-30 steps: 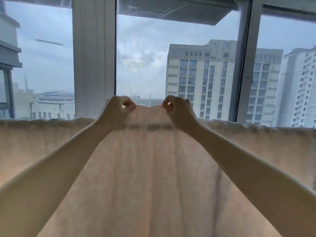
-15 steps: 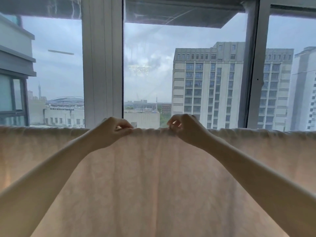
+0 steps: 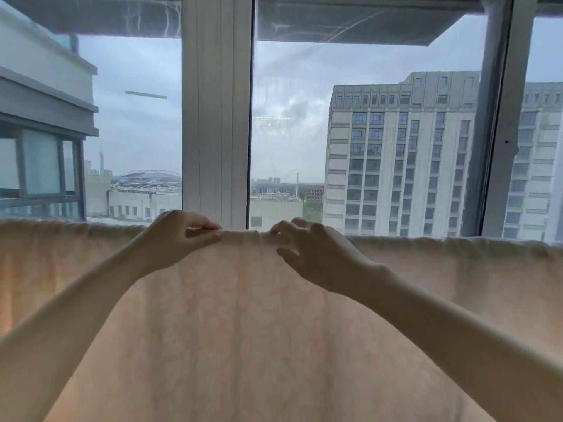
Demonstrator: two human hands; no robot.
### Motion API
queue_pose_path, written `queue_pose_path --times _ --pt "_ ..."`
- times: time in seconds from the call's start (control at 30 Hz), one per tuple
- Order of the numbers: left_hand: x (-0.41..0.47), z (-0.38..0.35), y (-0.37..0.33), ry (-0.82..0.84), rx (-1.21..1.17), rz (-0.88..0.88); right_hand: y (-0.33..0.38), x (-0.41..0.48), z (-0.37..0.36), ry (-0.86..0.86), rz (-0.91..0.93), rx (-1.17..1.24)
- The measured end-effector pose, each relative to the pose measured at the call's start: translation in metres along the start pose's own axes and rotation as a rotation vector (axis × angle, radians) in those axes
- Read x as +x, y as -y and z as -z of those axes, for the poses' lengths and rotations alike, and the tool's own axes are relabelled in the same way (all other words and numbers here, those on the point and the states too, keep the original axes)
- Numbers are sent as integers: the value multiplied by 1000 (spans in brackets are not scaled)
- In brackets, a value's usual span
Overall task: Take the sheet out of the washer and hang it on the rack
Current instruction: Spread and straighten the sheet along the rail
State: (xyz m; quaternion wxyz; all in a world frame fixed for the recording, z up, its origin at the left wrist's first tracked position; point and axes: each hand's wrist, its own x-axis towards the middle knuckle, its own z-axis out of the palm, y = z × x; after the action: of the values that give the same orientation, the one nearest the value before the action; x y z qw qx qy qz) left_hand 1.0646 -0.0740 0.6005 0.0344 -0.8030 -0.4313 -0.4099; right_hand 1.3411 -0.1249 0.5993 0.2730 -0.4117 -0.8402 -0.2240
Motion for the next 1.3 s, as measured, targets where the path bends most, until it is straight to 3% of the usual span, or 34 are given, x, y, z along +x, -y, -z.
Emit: queue_pose_path --times 0.17,0.37,0.5,0.7,0.9,0.97,1.1,1.3 --pt "-10 24 31 15 24 7 26 18 -17 -88 -11 -4" --pt "-11 39 56 10 -121 -27 63 50 -42 -191 -66 50" --pt "-8 35 59 -82 -85 -89 77 63 -51 -243 -140 -2" --pt "-6 23 47 -153 -16 -161 81 57 -49 -267 -306 -74" --pt "34 17 11 -193 -100 -259 53 68 -18 -334 -507 2" --pt "42 7 2 -210 -142 -265 45 66 -16 -312 -518 -80" --pt "43 -19 -3 -113 -154 -303 30 55 -14 -189 -545 -122" --pt "56 -7 4 63 -153 -363 7 69 0 -338 -603 -85"
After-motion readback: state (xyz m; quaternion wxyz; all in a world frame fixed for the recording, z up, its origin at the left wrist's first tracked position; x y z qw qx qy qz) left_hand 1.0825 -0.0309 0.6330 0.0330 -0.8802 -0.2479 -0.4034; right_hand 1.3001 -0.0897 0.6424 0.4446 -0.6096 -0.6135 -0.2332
